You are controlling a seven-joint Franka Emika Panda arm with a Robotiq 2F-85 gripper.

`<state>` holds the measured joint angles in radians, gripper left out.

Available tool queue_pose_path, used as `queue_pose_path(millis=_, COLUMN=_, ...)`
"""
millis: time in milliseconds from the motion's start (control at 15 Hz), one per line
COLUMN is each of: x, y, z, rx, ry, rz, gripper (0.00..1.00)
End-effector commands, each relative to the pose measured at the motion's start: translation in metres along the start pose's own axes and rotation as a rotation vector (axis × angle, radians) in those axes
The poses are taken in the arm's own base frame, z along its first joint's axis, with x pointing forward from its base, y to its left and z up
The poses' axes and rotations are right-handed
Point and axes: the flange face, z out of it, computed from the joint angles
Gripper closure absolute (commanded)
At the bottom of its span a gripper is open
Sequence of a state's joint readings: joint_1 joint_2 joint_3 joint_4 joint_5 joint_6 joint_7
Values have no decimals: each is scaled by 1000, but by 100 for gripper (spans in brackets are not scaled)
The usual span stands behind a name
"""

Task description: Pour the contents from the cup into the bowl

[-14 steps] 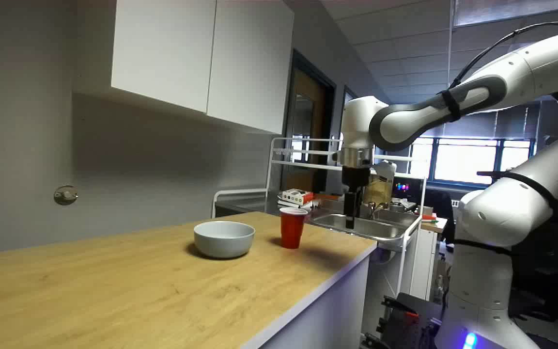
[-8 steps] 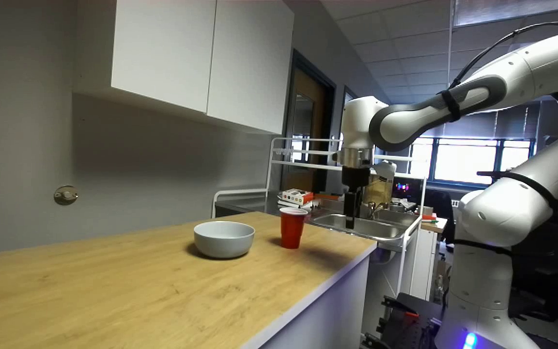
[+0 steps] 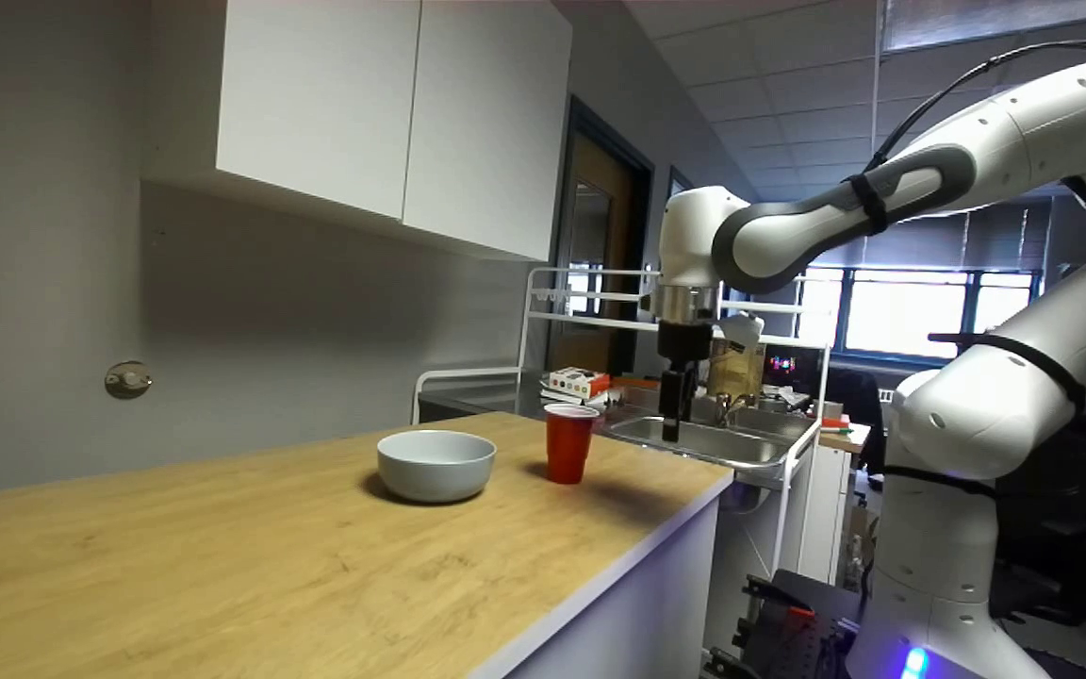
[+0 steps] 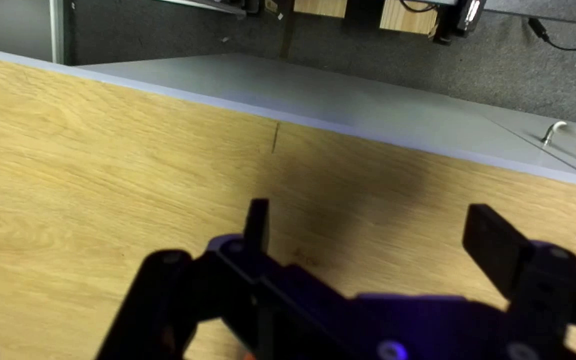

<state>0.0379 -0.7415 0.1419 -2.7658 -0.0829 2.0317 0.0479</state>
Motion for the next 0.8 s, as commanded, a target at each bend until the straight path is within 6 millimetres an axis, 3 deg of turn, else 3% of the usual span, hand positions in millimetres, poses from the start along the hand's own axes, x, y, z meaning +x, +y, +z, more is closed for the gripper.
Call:
queue_pose_path(millis=0, x=34, y=2, z=-12, rx=32, ry=40, rz=38, gripper=0)
queue_pose_path(millis=333, x=75, y=20, z=-34, rx=46, ry=111, rz=143, gripper=0)
queue_pose_path(millis=733, x=119, y=68, z=-42, rx=102, ry=139, rz=326, gripper=0)
